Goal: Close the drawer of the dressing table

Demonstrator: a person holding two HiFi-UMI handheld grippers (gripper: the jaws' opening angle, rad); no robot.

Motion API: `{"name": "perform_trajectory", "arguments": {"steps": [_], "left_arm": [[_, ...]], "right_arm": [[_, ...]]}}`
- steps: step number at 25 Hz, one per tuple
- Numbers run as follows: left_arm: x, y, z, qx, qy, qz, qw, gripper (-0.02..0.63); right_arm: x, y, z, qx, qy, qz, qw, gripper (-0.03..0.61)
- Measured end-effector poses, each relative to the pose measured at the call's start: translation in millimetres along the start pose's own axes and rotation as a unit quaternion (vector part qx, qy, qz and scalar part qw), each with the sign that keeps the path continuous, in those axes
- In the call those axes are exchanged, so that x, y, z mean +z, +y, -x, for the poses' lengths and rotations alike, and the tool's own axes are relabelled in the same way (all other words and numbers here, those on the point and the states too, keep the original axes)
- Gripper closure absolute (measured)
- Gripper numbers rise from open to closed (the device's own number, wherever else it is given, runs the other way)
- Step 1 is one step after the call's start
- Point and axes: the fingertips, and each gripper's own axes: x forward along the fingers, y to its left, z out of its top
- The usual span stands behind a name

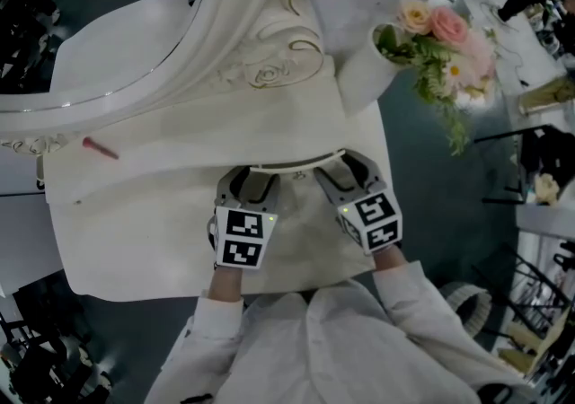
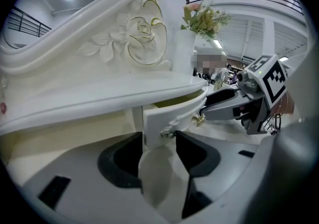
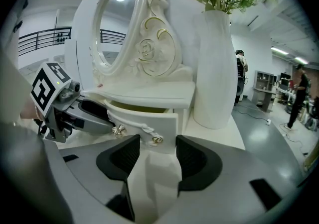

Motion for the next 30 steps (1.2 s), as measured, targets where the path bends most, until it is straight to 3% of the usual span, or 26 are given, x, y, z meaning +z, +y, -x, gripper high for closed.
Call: {"name": "perform_trajectory", "arguments": {"steps": [10,16,30], "left_arm": [[2.1,4.3,-3.7,0.001,-0.005,0.032,0.9995,0.42],[6.9,6.8,-4.0,0.024,-0.001,0.0,0.9997,0.42],[15.3,20.1,-9.1,0.041,-0.009,0.011,0.999,0.42]], "right_arm": [[4.6,-3.5,-5.0,0.003,-0.002,-0.009,1.0,0.368],[6.1,-4.7,-6.8,0.0,-0.003,-0.012,1.0,0.368],[15.5,-10.1,-16.0,-0.011,-0.011,-0.019,1.0,0.367]]}}
